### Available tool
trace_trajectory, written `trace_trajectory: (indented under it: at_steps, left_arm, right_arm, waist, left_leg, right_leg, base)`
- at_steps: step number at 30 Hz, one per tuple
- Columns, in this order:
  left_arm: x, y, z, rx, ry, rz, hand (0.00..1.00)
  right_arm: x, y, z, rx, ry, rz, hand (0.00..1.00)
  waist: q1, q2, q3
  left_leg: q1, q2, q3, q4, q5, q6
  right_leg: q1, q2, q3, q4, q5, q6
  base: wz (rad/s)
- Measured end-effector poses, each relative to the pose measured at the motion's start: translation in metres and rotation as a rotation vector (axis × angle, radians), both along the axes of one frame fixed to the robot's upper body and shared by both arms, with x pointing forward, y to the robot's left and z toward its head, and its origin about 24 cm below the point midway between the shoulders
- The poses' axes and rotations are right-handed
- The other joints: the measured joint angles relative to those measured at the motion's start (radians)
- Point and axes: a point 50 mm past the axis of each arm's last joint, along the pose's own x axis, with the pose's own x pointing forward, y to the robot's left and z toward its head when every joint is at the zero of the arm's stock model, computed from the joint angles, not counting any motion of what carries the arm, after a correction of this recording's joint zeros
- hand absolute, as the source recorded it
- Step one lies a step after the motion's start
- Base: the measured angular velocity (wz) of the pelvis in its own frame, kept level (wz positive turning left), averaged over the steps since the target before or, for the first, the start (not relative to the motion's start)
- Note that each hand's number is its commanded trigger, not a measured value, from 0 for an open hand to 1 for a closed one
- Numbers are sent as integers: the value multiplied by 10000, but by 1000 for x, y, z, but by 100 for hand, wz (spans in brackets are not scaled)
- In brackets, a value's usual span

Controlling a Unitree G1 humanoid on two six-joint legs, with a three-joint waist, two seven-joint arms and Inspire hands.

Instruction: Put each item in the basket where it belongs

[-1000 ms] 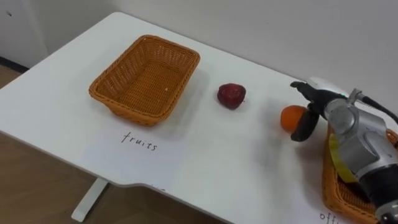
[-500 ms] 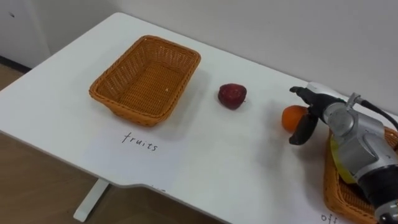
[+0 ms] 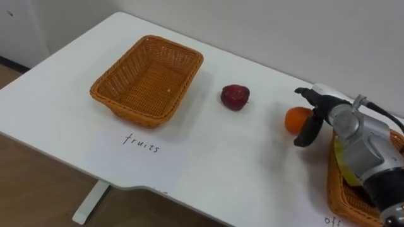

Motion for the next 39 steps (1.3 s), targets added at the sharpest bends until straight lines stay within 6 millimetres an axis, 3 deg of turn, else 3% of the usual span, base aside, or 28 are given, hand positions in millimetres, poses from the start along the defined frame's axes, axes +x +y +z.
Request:
trace_trajectory:
  at_steps: [7,11,19,24,30,39]
  left_arm:
    - [0,7,3,17,64,-150,0]
    - [1,8,3,-23,60,-224,0]
    - [3,7,3,-143,-42,-267,0]
    - [9,7,4,-113,-374,-392,0]
    - [22,4,4,-125,-675,-716,0]
    - [32,3,5,44,-892,-932,0]
  right_arm:
    - [-5,-9,-13,-66,410,-454,0]
    - [-4,-8,-13,-108,320,-453,0]
    - [-1,-6,-11,-376,-176,-289,0]
    - [6,-11,-6,-266,-450,-514,0]
    - [16,-18,4,-548,-1078,-770,0]
    - [22,-24,12,-296,-1558,-980,0]
  waist:
    - [180,-24,-10]
    - [237,-69,-41]
    - [242,-109,23]
    - [190,-151,-18]
    - [214,-33,73]
    - [198,15,93]
  left_leg:
    - [-136,1,-106,1,1,-3]
    - [-321,3,-153,24,9,-13]
    - [-792,17,-102,161,10,-14]
    - [-1110,10,-80,200,29,-16]
    - [-1344,12,-39,291,37,-10]
    - [-1498,16,-44,306,40,-9]
  right_leg:
    - [-97,-10,-221,-1,0,0]
    - [-258,-13,-287,13,0,0]
    - [-645,-26,-318,5,0,0]
    - [-934,-37,-436,17,1,0]
    - [-1129,-55,-408,17,6,-8]
    - [-1297,-55,-409,25,6,-8]
  base:
    - [2]
    - [5]
    - [1]
    - [0]
    - [0]
    - [0]
